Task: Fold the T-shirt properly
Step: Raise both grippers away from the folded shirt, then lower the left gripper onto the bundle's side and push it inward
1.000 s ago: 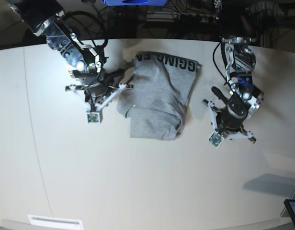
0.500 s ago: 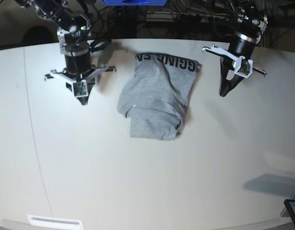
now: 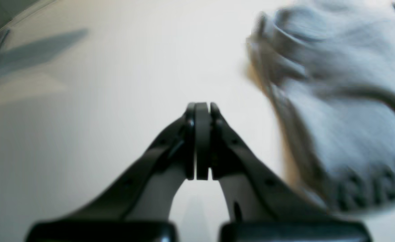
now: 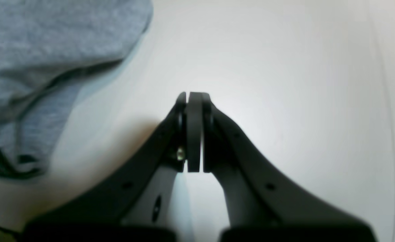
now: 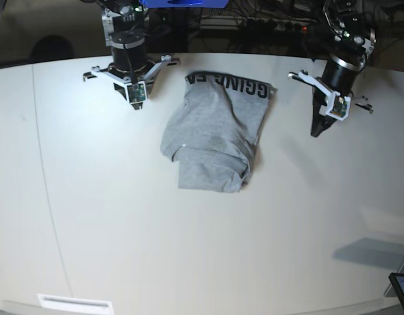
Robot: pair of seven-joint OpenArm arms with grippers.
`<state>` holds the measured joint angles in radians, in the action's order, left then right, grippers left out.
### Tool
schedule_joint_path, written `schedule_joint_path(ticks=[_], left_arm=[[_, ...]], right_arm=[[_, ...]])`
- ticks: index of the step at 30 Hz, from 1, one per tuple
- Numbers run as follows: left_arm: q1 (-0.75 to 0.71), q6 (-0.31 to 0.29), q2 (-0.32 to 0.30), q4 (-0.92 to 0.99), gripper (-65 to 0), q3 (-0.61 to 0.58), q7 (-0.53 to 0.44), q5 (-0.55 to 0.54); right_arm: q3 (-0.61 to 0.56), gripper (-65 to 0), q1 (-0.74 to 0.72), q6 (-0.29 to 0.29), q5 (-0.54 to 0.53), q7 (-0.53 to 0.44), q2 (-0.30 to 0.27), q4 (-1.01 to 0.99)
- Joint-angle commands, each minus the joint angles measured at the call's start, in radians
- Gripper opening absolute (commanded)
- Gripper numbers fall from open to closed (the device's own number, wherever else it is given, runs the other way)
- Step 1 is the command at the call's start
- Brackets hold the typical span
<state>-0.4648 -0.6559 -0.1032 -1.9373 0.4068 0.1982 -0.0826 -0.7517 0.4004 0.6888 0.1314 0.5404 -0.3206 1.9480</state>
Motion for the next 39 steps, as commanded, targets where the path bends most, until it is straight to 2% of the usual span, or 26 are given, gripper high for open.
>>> schedule_joint_path(ticks=[1,5,7,9,13,21,29,34,39], left_arm=[[0.021,0.017,-0.01,-0.009,-65.0,0.022,-0.001,-0.016],[0.145,0.017,-0.011,0.108,-65.0,0.033,0.139,0.007],[0.18,0.012,-0.007,0.167,-65.0,0.028,0.168,0.047],[0.183,0.012,-0.002,0.198,-65.0,0.02,0.172,0.062],[0.183,0.011,0.006,0.244,-65.0,-0.022,0.172,0.063],[0.192,0.015,0.015,0.29,-65.0,-0.151,0.175,0.063],[0.196,0.017,0.089,0.304,-65.0,-0.176,0.175,0.071],[0.189,0.017,0.099,0.304,-65.0,-0.242,0.175,0.071],[0.191,0.071,0.101,0.302,-65.0,-0.308,0.175,0.071]], right_arm=[[0.002,-64.9,-0.007,0.009,0.021,-0.026,-0.004,0.021],[0.004,-64.9,-0.005,0.009,0.023,-0.026,-0.001,0.032],[0.022,-64.9,-0.004,0.009,0.023,-0.026,0.002,0.035],[0.053,-64.9,-0.005,0.009,0.023,-0.042,0.005,0.035],[0.09,-64.9,-0.028,0.009,0.024,-0.167,0.005,0.034],[0.097,-64.9,-0.088,0.009,0.023,-0.168,0.008,0.034],[0.1,-64.9,-0.093,0.009,0.023,-0.17,0.008,0.034],[0.102,-64.9,-0.107,0.009,0.023,-0.17,0.008,0.035],[0.102,-64.9,-0.111,0.009,0.023,-0.17,0.008,0.035]])
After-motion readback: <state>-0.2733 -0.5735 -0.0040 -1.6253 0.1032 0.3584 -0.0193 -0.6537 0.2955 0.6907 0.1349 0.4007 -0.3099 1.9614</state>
